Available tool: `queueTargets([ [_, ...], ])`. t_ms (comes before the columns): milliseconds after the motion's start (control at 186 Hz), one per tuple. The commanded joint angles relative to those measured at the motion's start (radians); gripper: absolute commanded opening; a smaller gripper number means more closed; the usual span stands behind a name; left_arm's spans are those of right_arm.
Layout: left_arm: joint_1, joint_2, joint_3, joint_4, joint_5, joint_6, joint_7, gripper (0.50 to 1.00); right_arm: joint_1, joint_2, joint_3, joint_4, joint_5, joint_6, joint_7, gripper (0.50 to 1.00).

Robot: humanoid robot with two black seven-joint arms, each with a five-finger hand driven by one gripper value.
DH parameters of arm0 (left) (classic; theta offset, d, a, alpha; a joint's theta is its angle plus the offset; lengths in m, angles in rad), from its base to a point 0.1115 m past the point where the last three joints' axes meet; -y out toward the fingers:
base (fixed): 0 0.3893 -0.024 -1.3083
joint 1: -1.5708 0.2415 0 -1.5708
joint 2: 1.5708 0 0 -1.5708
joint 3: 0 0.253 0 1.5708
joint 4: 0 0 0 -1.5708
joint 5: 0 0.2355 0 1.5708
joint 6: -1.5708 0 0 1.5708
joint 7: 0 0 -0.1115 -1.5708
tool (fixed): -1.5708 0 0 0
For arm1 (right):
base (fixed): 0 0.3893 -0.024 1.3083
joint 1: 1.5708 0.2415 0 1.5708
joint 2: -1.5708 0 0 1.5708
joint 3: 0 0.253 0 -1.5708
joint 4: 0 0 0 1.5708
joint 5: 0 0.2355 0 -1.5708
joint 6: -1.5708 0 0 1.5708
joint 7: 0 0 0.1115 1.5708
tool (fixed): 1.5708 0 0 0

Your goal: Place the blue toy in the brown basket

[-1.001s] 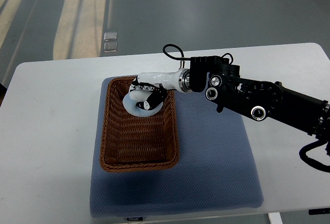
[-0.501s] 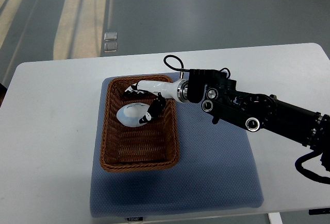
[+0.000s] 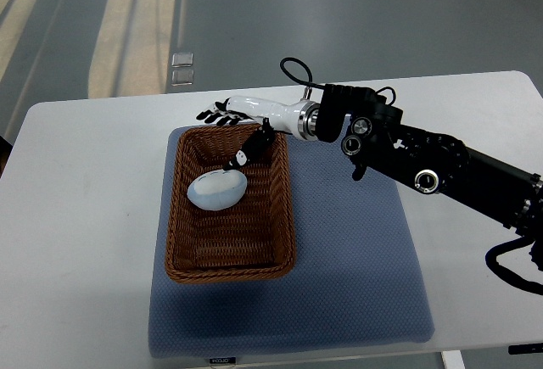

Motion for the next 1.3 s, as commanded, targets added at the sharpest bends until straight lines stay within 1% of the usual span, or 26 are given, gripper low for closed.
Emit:
queueTargets([
  [0,0.000,0.000,0.000,0.000,0.000,0.000,0.000,1.000,-0.023,-0.003,0.123,-0.011,0.046,-0.002,0.009,0.903],
  [92,0.000,0.000,0.000,0.000,0.000,0.000,0.000,1.000,-0.063,-0.004,0.244,-0.027,0.122,-0.005,0.017,0.903],
  [226,0.000,0.000,0.001,0.000,0.000,0.000,0.000,1.000,-0.112,-0.010,0.420,-0.041,0.212,-0.042,0.022,0.903],
  [339,0.000,0.000,0.000,0.000,0.000,0.000,0.000,1.000,-0.167,-0.009,0.552,-0.079,0.296,-0.057,0.063,0.903],
  [452,0.000,0.000,0.000,0.000,0.000,0.000,0.000,1.000,-0.209,-0.009,0.623,-0.111,0.390,-0.083,0.083,0.903],
  [641,0.000,0.000,0.001,0.000,0.000,0.000,0.000,1.000,-0.235,-0.010,0.640,-0.172,0.528,-0.161,0.131,0.905],
  [754,0.000,0.000,0.000,0.000,0.000,0.000,0.000,1.000,-0.238,-0.009,0.657,-0.209,0.609,-0.192,0.137,0.905],
  [834,0.000,0.000,0.000,0.000,0.000,0.000,0.000,1.000,-0.236,-0.007,0.660,-0.238,0.652,-0.227,0.140,0.905],
  [931,0.000,0.000,0.000,0.000,0.000,0.000,0.000,1.000,-0.238,-0.006,0.661,-0.272,0.695,-0.266,0.163,0.905],
  [1082,0.000,0.000,0.000,0.000,0.000,0.000,0.000,1.000,-0.250,-0.007,0.652,-0.321,0.698,-0.275,0.198,0.907],
  [1201,0.000,0.000,0.000,0.000,0.000,0.000,0.000,1.000,-0.267,-0.007,0.651,-0.324,0.698,-0.275,0.221,0.907],
  [1292,0.000,0.000,0.001,0.000,0.000,0.000,0.000,1.000,-0.270,-0.007,0.649,-0.326,0.697,-0.276,0.221,0.907],
])
